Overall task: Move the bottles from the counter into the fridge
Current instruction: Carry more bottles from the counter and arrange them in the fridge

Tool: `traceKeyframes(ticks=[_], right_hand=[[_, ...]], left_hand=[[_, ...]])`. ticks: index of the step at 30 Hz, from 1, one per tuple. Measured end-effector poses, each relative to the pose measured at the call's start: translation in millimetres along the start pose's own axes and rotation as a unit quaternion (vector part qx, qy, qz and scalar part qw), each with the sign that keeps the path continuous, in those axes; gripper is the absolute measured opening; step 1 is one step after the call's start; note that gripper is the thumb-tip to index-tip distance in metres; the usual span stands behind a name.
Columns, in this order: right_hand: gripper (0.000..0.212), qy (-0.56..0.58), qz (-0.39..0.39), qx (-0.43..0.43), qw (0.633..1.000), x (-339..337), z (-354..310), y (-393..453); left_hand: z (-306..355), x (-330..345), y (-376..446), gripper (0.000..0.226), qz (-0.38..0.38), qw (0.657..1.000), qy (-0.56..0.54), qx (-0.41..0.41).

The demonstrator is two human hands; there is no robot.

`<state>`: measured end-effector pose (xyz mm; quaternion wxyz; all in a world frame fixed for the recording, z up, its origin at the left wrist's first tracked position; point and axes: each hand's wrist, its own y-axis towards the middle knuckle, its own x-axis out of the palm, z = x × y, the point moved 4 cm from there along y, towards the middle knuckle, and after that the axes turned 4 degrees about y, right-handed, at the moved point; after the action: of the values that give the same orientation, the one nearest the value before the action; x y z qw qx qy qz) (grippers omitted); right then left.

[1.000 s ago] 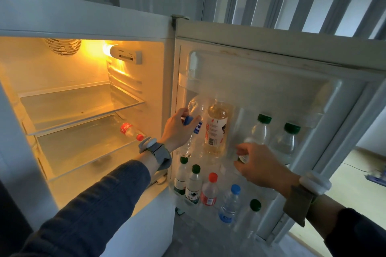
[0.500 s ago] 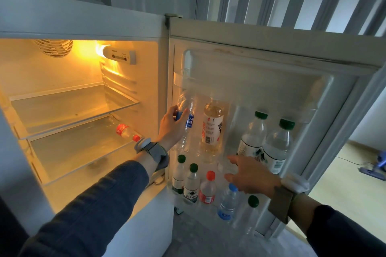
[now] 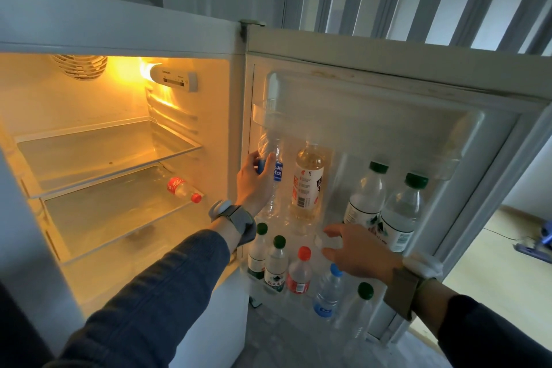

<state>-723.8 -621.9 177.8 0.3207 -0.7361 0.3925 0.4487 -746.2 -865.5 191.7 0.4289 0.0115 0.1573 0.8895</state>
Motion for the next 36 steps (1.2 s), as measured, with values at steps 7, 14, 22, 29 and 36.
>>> traceKeyframes(ticks=[7, 14, 22, 29, 36], right_hand=[[0.037, -0.048, -0.014, 0.002, 0.999, 7.2, -0.5, 6.6], [0.022, -0.092, -0.004, -0.001, 0.996, 10.6, -4.5, 14.8], [0.054, 0.061, 0.185, -0.069, 0.978, -29.0, -46.1, 12.8], [0.086, 0.179, 0.245, -0.028, 0.953, -24.4, -66.5, 22.7], [0.099, 0.224, 0.253, -0.008, 0.941, -14.9, -76.8, 27.1]], left_hand=[[1.8, 7.0, -4.5, 0.027, 0.030, 1.000, 0.008, 0.000], [-1.4, 2.2, -4.1, 0.035, 0.054, 0.999, 0.008, 0.002], [-1.7, -13.4, 6.2, 0.064, -0.005, 0.999, 0.045, -0.014], [2.6, -30.9, 4.7, 0.061, -0.009, 0.997, 0.074, -0.026], [-2.7, -42.5, -1.0, 0.063, -0.039, 0.991, 0.131, -0.009]])
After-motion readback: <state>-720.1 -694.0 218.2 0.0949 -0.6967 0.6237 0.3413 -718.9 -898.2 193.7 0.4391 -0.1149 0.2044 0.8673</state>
